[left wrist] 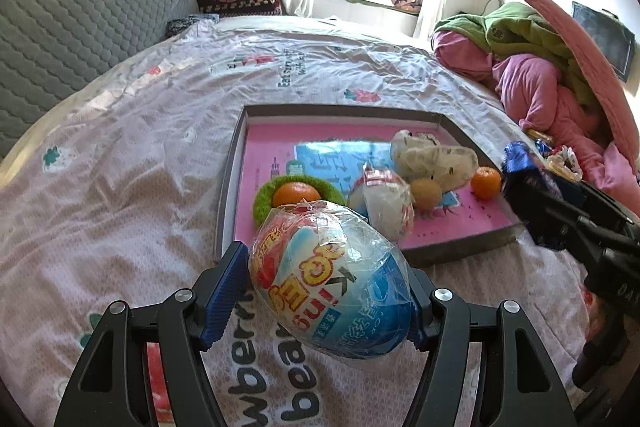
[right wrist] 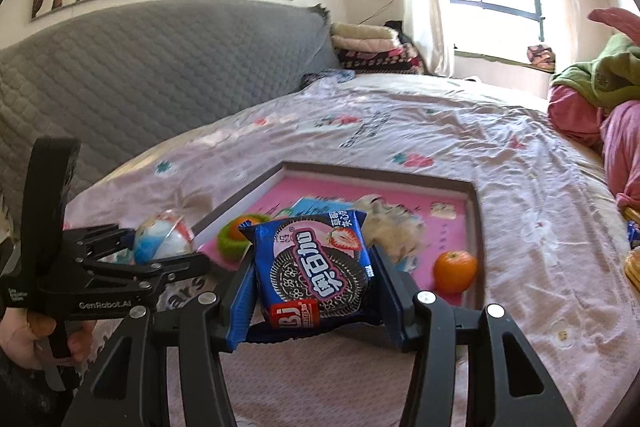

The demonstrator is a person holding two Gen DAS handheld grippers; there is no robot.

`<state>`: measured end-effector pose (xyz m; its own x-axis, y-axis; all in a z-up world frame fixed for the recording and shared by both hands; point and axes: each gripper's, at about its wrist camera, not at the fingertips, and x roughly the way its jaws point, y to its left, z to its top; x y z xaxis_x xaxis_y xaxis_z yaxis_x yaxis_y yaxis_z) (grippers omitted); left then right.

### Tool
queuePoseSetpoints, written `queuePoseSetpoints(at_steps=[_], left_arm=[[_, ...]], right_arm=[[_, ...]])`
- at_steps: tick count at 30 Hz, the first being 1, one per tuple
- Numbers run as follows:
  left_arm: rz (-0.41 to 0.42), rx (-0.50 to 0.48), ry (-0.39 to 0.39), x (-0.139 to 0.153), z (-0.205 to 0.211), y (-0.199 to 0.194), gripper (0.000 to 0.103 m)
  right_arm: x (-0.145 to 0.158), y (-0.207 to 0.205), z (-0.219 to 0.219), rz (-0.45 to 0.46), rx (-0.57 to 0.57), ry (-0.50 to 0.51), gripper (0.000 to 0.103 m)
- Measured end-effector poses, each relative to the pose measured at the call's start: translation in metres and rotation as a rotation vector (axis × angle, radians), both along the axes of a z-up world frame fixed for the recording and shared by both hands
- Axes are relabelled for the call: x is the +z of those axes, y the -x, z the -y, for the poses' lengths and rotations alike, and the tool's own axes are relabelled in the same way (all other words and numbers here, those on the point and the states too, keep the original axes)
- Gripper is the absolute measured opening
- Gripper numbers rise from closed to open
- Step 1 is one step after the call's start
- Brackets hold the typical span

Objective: Organize objects
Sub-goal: 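Carry the Kinder egg over the tray with the left tool while the right tool carries the cookie packet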

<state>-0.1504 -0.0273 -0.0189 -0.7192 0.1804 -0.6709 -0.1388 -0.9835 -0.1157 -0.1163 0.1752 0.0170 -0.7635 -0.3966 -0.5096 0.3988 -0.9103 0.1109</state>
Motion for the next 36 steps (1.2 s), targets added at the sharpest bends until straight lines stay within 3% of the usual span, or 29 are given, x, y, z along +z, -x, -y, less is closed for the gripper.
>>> queuePoseSetpoints(at_steps=[14, 20, 36], left_arm=[[-0.007, -0.024, 0.037, 0.010, -0.004, 0.037, 0.070], [-0.046, -0.030, 0.061, 0.018, -0.005, 0.054, 0.070], [-0.048, -0.019, 0.086, 0.007, 0.004, 0.076, 0.070]], right_arm=[[0.004, 0.024, -0.035, -0.017, -0.163, 0.030, 0.053], [0.001, 0.033, -0.048, -0.005, -0.221, 0.031, 0.053], [-0.013, 0.048, -0.038, 0.019, -0.223, -0.040, 0.053]])
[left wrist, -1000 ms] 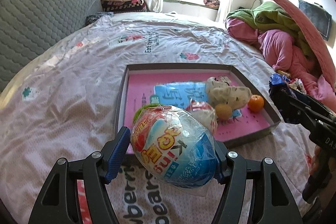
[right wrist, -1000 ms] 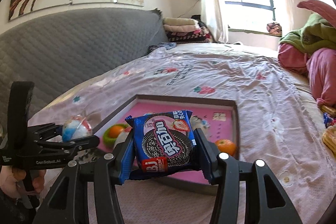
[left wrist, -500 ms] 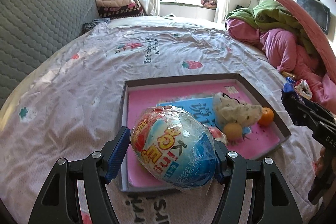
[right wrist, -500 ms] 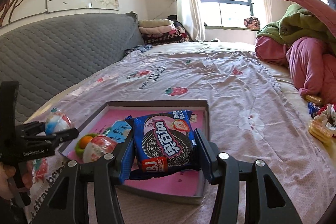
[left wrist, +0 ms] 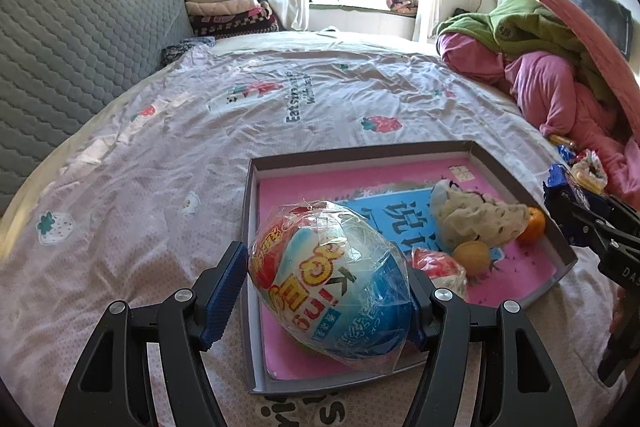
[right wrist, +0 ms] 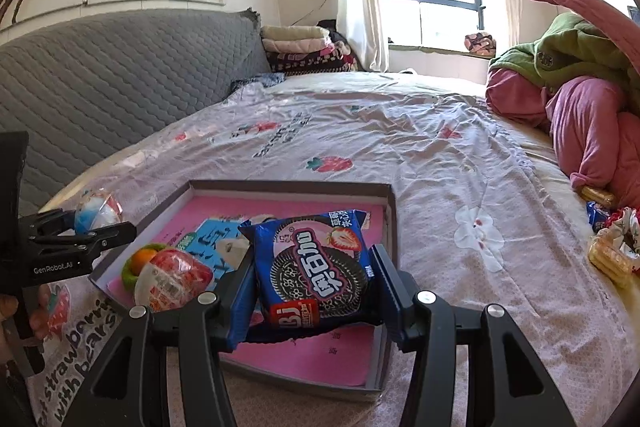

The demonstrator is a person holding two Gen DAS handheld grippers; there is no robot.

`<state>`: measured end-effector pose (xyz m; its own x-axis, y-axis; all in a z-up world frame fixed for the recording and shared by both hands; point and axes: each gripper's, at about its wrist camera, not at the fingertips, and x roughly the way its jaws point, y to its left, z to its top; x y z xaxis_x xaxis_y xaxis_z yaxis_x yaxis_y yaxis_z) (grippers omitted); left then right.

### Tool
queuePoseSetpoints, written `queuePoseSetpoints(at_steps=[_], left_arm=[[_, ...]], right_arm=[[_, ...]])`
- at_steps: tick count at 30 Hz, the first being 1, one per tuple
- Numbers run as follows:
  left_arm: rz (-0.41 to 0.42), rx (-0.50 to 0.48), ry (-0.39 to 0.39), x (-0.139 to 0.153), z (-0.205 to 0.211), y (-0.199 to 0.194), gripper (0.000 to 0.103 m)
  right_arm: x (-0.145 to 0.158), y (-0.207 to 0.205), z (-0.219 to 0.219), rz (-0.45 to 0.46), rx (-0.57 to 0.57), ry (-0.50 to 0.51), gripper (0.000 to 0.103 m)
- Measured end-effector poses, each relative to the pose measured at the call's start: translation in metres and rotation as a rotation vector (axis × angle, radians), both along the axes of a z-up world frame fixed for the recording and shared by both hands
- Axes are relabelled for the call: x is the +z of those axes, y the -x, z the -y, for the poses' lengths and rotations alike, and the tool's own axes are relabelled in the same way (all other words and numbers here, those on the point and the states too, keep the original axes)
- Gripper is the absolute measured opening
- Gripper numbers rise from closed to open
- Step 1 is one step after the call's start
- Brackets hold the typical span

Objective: Organize objects
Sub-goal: 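Carry the Kinder egg over the tray with the left tool while the right tool carries the cookie packet, then lower the cookie packet into the tray and open the right tool while the left tool lowers its egg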

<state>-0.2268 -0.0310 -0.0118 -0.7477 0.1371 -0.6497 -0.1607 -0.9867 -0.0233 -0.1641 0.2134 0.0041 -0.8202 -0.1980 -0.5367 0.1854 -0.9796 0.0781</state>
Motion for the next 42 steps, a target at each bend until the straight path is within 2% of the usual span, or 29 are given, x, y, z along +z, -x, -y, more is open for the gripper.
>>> queuePoseSetpoints(at_steps=[8, 21, 30, 42], left_arm=[[0.050, -0.003, -0.009, -0.016, 0.000, 0.005, 0.070], [0.053, -0.037, 0.018, -0.025, -0.012, 0.001, 0.070], [0.044, -0.036, 0.035, -0.026, -0.017, -0.001, 0.070], [0.086, -0.045, 0.038, -0.037, -0.021, 0.000, 0.070]], right_arm=[[-0.014, 0.003, 0.011, 0.049, 0.031, -0.032, 0.053], [-0.028, 0.003, 0.027, 0.087, 0.057, -0.099, 0.054], [-0.033, 0.004, 0.028, 0.106, 0.056, -0.098, 0.054], [-0.036, 0.006, 0.025, 0.128, 0.050, -0.083, 0.054]])
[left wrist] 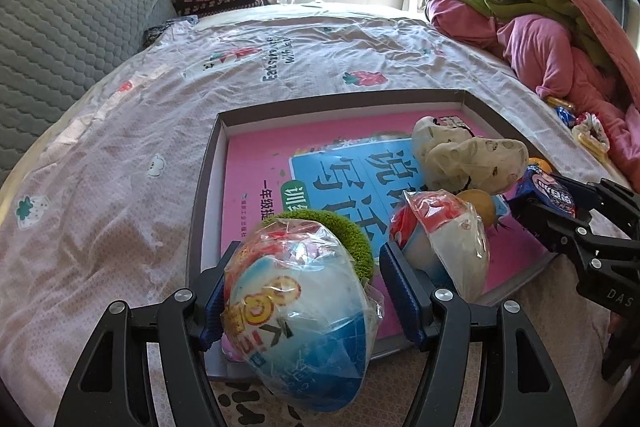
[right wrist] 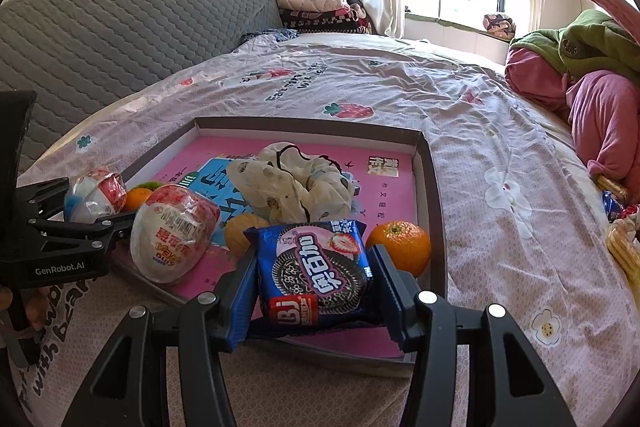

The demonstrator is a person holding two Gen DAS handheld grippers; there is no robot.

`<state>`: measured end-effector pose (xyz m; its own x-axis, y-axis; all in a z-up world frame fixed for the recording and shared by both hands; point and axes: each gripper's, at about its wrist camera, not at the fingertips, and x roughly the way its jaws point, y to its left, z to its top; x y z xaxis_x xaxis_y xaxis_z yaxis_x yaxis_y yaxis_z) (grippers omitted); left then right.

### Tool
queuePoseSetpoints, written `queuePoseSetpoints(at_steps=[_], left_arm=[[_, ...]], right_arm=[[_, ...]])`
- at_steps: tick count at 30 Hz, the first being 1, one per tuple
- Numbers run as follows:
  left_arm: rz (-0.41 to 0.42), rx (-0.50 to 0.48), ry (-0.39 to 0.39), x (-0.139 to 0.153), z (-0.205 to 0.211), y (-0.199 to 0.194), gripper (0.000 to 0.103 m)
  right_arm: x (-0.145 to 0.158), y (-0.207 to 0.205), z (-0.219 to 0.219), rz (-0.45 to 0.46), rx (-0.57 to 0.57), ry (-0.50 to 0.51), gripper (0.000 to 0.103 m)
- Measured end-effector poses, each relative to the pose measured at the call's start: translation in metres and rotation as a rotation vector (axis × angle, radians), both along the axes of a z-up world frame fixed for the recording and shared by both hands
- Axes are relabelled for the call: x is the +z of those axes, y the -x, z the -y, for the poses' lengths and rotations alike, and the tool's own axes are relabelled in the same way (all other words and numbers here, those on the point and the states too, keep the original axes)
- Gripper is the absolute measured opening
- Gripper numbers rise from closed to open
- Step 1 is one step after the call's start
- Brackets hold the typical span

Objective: Organize objects
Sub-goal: 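Lower the cookie packet into the tray and open the right tool while the left tool lowers its egg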

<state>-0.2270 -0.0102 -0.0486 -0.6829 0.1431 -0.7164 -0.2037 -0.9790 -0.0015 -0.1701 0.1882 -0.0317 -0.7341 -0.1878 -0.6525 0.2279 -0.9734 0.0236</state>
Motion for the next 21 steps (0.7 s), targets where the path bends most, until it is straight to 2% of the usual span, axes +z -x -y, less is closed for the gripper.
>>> queuePoseSetpoints(at_steps=[13, 17, 21], left_arm=[[0.019, 0.018, -0.018, 0.0000, 0.0065, 0.0037, 0.070], [0.010, 0.021, -0.021, 0.0035, 0.0072, 0.0028, 0.070], [0.000, 0.025, -0.027, 0.0080, 0.0084, 0.0005, 0.070]], right_arm=[[-0.0007, 0.0012, -0.0008, 0.011, -0.002, 0.007, 0.055], [0.0010, 0.0001, -0.0011, 0.008, 0.001, 0.016, 0.060], [0.0046, -0.0015, -0.0010, -0.007, 0.002, 0.016, 0.060]])
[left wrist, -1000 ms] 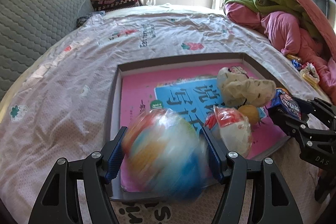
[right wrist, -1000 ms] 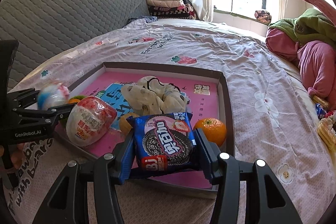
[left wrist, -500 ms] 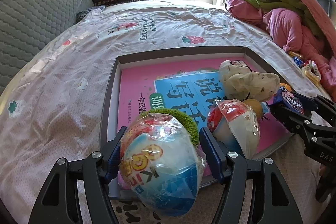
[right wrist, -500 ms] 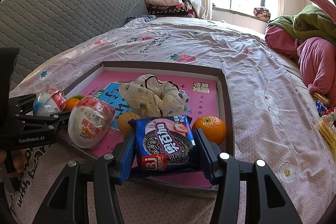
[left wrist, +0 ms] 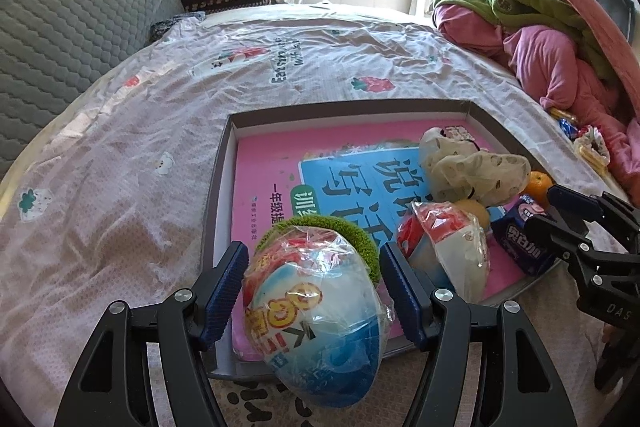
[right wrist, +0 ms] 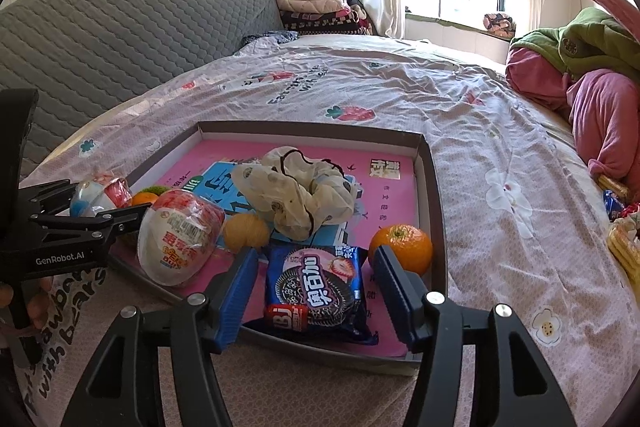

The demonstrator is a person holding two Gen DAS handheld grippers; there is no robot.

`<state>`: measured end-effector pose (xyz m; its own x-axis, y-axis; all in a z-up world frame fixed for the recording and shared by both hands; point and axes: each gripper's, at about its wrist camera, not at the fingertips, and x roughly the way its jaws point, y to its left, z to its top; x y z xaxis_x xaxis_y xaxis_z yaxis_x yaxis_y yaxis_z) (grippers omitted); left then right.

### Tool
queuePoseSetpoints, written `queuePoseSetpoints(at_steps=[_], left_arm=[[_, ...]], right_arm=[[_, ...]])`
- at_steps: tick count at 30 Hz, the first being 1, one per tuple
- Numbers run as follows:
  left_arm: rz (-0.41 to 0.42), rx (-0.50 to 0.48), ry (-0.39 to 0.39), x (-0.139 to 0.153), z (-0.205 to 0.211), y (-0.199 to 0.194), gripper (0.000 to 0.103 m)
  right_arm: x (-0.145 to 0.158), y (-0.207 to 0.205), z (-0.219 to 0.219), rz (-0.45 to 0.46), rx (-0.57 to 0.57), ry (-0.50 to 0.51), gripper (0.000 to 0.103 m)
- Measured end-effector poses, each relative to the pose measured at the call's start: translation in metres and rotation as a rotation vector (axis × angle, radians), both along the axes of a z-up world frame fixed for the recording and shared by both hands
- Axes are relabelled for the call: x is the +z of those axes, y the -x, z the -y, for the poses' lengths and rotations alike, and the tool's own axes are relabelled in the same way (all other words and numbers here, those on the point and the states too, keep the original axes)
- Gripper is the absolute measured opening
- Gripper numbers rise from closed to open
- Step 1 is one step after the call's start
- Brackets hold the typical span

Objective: Organize objects
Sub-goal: 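Lower the cookie packet into the tray and open the right tool while the left tool lowers its egg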

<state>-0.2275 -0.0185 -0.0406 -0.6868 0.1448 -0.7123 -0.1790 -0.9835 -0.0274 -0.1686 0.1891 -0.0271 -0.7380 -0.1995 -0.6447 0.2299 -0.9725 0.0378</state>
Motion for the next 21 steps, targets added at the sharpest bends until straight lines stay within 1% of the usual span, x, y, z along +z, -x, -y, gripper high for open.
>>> queuePoseSetpoints(at_steps=[10, 14, 21], left_arm=[[-0.035, 0.025, 0.000, 0.014, 0.002, -0.007, 0.070], [-0.035, 0.027, -0.001, 0.016, 0.002, -0.007, 0.070], [-0.038, 0.030, -0.003, 0.018, 0.003, -0.009, 0.070]], right_arm=[[0.013, -0.008, 0.002, -0.051, -0.003, 0.010, 0.060], [0.018, -0.011, 0.004, -0.072, -0.007, 0.011, 0.060], [0.018, -0.012, 0.004, -0.072, -0.008, 0.015, 0.062]])
